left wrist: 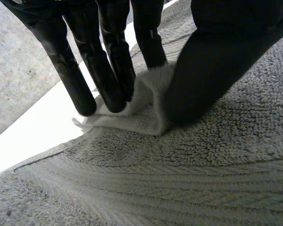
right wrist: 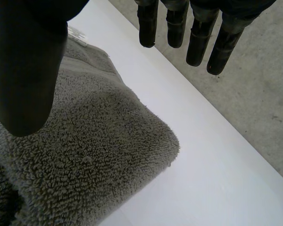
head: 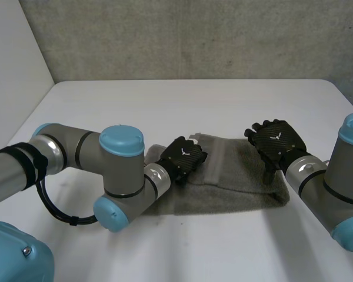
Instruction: Fold the towel.
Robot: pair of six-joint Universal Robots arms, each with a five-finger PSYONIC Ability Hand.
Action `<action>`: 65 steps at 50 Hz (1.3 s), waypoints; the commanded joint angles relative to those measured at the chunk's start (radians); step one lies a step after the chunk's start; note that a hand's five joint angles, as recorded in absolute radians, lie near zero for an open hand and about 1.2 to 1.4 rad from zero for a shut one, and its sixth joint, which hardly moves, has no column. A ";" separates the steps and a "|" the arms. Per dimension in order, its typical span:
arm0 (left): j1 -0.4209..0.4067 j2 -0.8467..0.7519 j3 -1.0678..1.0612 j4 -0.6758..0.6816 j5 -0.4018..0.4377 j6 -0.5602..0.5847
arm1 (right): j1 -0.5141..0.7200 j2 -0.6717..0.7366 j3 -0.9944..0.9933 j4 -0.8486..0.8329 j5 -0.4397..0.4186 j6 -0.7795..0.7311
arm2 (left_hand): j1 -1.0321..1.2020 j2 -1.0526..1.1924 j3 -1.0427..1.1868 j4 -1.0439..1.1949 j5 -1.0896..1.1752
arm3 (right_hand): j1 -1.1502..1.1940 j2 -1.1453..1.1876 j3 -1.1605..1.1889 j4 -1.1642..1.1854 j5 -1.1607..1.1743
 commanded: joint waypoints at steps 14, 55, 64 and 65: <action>0.000 0.296 -0.266 -0.004 -0.173 0.065 | 0.000 -0.040 -0.020 0.041 0.005 -0.008 | 0.383 0.376 0.376 0.375 0.382 | -0.056 -0.074 -0.072 -0.087 -0.062; 0.017 0.552 -0.813 0.228 -0.185 0.071 | -0.112 -0.080 0.254 -0.058 -0.189 -0.005 | -0.027 -0.034 -0.034 -0.035 -0.028 | 0.687 0.669 0.671 0.656 0.681; 0.028 0.566 -0.815 0.227 -0.194 0.068 | -0.113 -0.077 0.262 -0.070 -0.190 0.010 | -0.239 -0.246 -0.246 -0.247 -0.240 | 1.165 1.148 1.149 1.135 1.160; 0.029 0.572 -0.815 0.227 -0.203 0.064 | -0.115 -0.075 0.270 -0.069 -0.196 0.010 | -0.257 -0.263 -0.263 -0.265 -0.257 | 1.165 1.148 1.149 1.135 1.160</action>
